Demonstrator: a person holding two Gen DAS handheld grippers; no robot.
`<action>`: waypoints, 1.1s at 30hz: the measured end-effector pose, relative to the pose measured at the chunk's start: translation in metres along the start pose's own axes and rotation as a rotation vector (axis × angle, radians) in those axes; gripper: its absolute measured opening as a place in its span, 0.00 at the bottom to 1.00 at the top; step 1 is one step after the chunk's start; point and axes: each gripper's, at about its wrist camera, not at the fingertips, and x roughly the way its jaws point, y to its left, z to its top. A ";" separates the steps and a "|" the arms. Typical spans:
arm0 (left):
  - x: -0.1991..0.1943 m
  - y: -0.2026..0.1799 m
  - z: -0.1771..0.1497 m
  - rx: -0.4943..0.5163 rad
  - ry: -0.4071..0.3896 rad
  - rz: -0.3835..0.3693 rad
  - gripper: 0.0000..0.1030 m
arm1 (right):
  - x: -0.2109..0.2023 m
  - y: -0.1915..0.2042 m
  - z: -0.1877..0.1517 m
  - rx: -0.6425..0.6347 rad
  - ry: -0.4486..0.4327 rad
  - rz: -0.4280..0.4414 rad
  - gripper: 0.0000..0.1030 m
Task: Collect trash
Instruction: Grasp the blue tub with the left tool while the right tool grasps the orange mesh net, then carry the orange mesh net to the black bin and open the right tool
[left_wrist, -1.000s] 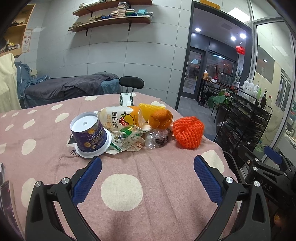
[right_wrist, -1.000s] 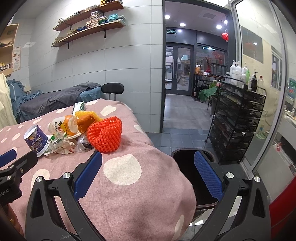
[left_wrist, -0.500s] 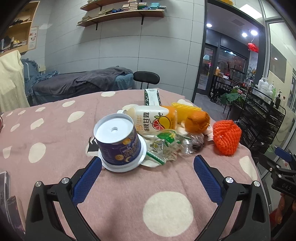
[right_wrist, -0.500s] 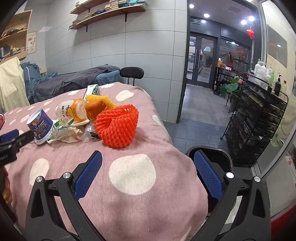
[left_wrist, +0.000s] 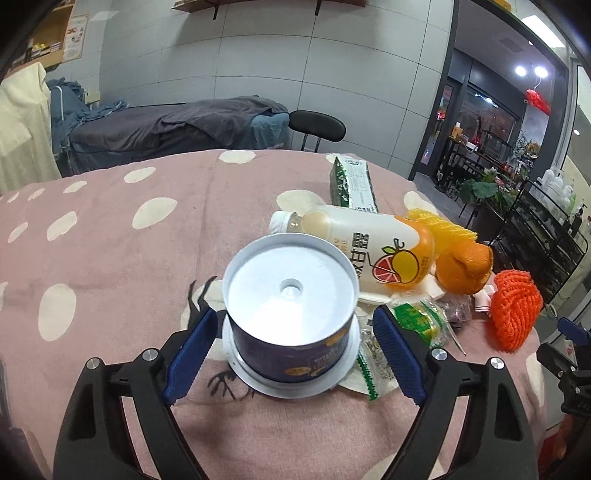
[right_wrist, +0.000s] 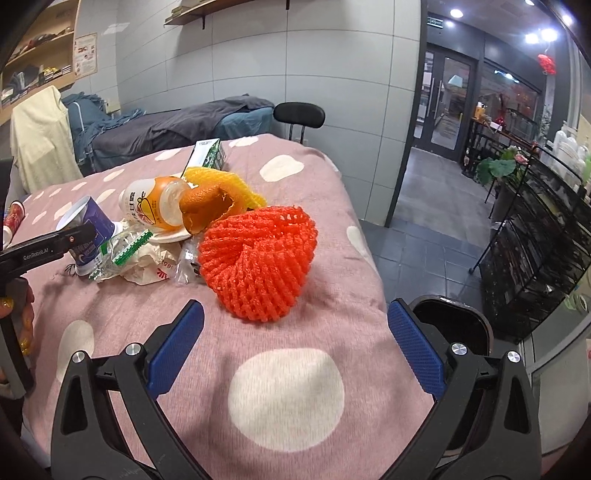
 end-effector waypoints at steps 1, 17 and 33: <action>0.000 0.000 0.002 -0.005 -0.005 0.002 0.81 | 0.003 0.001 0.002 -0.002 0.004 0.008 0.95; -0.006 0.015 0.010 -0.108 -0.041 -0.041 0.67 | 0.054 0.015 0.036 -0.047 0.094 0.005 0.47; -0.069 -0.040 0.017 -0.041 -0.221 -0.183 0.67 | 0.007 -0.025 0.023 0.086 -0.006 0.016 0.21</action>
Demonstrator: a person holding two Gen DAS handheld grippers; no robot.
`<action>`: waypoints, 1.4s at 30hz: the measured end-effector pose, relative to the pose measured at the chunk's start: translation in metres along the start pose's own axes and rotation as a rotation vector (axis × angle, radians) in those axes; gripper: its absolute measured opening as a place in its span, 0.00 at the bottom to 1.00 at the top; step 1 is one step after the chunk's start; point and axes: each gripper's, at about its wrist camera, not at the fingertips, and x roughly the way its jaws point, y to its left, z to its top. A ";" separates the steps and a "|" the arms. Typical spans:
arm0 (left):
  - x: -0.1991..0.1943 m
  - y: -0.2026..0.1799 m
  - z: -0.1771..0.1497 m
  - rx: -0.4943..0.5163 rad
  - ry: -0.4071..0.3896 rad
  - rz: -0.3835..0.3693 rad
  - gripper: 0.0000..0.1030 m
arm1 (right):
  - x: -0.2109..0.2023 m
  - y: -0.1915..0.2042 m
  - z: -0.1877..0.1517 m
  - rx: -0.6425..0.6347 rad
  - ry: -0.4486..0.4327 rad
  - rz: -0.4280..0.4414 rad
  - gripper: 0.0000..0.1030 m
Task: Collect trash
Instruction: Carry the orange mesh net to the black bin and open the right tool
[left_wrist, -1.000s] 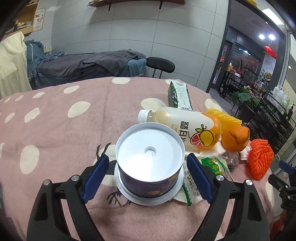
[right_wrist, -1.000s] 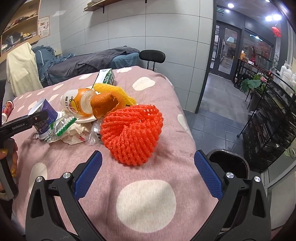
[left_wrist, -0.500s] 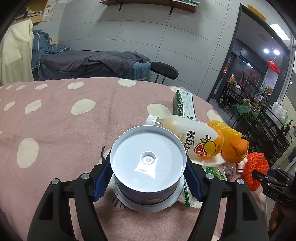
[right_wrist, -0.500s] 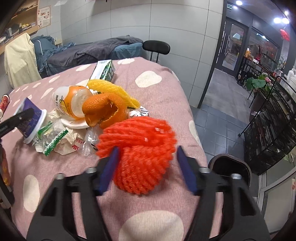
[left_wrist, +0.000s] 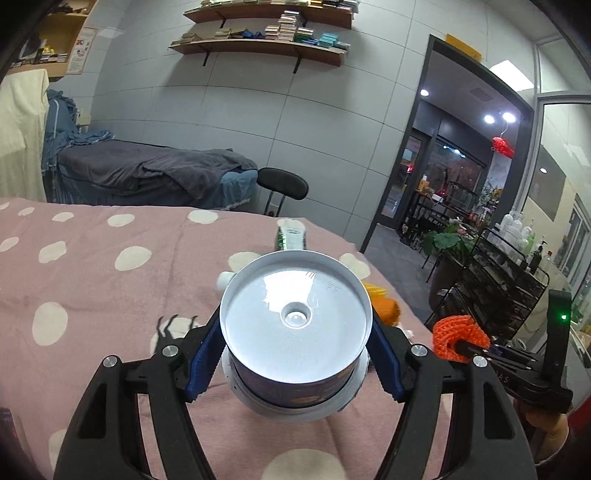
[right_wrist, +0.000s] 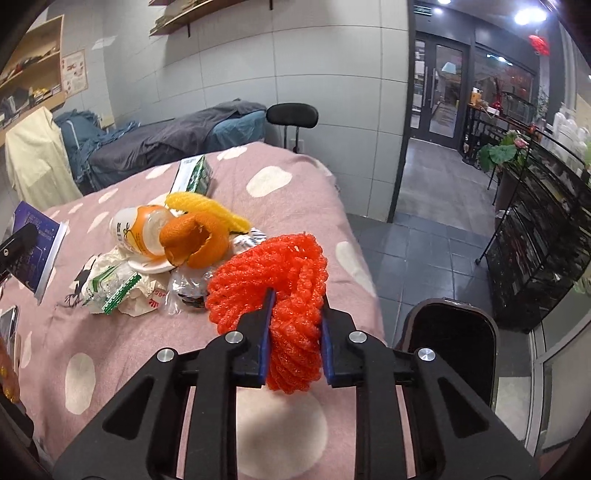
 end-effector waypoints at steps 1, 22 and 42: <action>0.000 -0.007 0.000 0.013 0.000 -0.015 0.67 | -0.005 -0.006 -0.002 0.015 -0.008 0.000 0.21; 0.040 -0.134 -0.021 0.218 0.094 -0.332 0.67 | 0.042 -0.195 -0.081 0.308 0.170 -0.311 0.21; 0.079 -0.209 -0.042 0.280 0.231 -0.472 0.67 | 0.070 -0.219 -0.137 0.413 0.258 -0.387 0.74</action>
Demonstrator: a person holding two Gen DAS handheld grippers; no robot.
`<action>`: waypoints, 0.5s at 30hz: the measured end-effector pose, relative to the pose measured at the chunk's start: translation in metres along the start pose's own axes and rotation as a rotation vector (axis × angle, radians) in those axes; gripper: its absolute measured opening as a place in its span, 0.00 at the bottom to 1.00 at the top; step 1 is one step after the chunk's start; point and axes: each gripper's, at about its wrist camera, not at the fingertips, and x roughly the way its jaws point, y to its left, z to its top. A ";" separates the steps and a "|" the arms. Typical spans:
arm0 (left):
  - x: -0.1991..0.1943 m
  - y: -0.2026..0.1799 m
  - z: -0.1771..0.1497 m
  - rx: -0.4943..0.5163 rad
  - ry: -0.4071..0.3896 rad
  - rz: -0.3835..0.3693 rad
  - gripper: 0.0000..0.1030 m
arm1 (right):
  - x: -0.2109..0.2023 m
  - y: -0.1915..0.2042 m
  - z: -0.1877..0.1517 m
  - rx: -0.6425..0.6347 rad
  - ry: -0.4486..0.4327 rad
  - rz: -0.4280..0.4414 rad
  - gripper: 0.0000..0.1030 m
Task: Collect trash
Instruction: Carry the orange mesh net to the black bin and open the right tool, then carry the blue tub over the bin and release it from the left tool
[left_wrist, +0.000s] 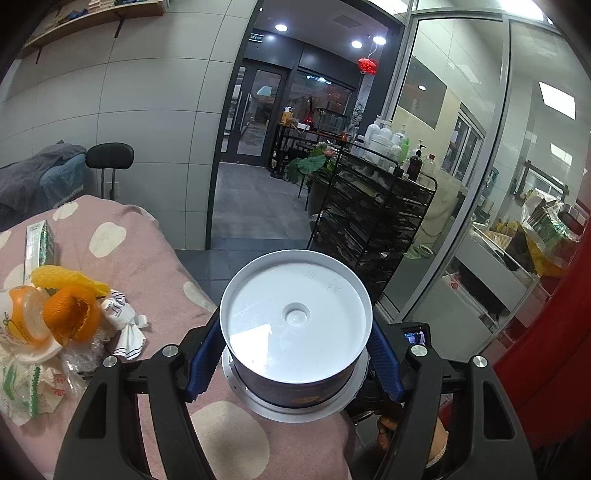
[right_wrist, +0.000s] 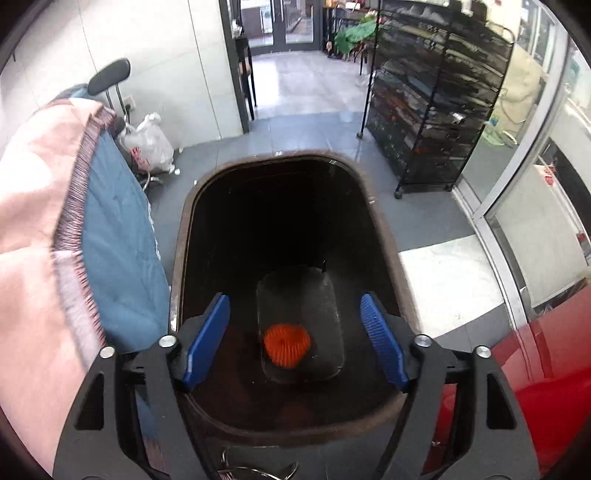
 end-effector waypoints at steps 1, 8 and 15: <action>0.004 -0.003 0.001 0.003 0.006 -0.010 0.67 | -0.007 -0.002 -0.003 0.003 -0.013 -0.002 0.74; 0.043 -0.031 -0.001 0.019 0.075 -0.095 0.67 | -0.053 -0.021 -0.018 0.036 -0.097 -0.038 0.76; 0.090 -0.051 -0.006 0.043 0.185 -0.121 0.67 | -0.074 -0.043 -0.027 0.091 -0.128 -0.073 0.77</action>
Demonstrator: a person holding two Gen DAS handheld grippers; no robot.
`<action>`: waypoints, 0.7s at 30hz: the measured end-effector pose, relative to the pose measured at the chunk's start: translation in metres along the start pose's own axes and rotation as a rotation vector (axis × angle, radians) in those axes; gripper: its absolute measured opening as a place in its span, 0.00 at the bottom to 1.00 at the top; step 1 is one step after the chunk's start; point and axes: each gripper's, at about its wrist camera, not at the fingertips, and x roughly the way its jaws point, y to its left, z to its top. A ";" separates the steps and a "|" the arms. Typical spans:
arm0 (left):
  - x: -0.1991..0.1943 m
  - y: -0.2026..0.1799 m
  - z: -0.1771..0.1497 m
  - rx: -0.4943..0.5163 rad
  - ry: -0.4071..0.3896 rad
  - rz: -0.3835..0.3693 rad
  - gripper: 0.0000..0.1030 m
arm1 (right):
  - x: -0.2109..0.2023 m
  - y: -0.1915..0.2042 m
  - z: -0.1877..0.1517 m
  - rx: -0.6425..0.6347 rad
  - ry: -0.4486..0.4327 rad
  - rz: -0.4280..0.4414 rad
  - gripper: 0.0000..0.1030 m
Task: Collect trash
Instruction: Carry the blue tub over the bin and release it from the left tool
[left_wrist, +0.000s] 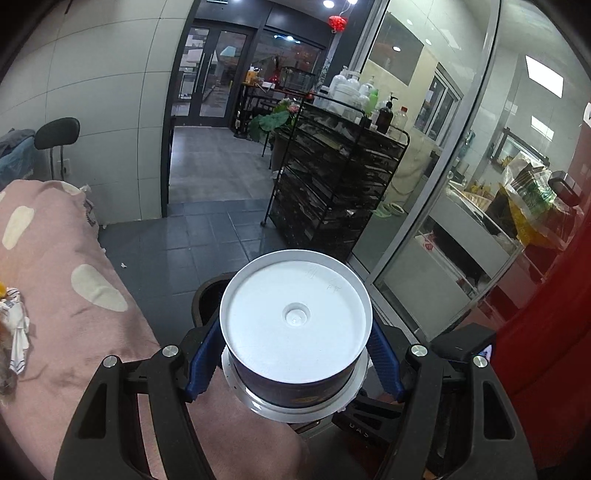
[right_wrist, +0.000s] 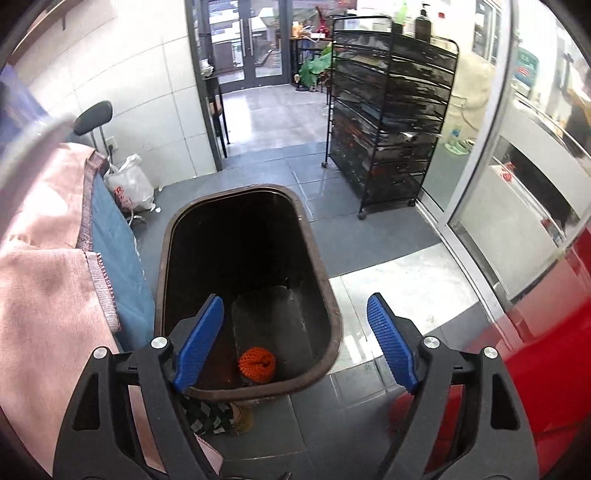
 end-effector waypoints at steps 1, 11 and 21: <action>0.005 -0.001 0.000 0.000 0.015 -0.001 0.67 | -0.001 -0.004 0.000 0.007 -0.001 -0.007 0.77; 0.056 -0.004 -0.010 0.003 0.165 0.024 0.67 | -0.004 -0.025 -0.006 0.064 0.005 -0.037 0.78; 0.077 -0.003 -0.018 0.026 0.227 0.074 0.88 | -0.001 -0.040 -0.008 0.101 0.021 -0.058 0.78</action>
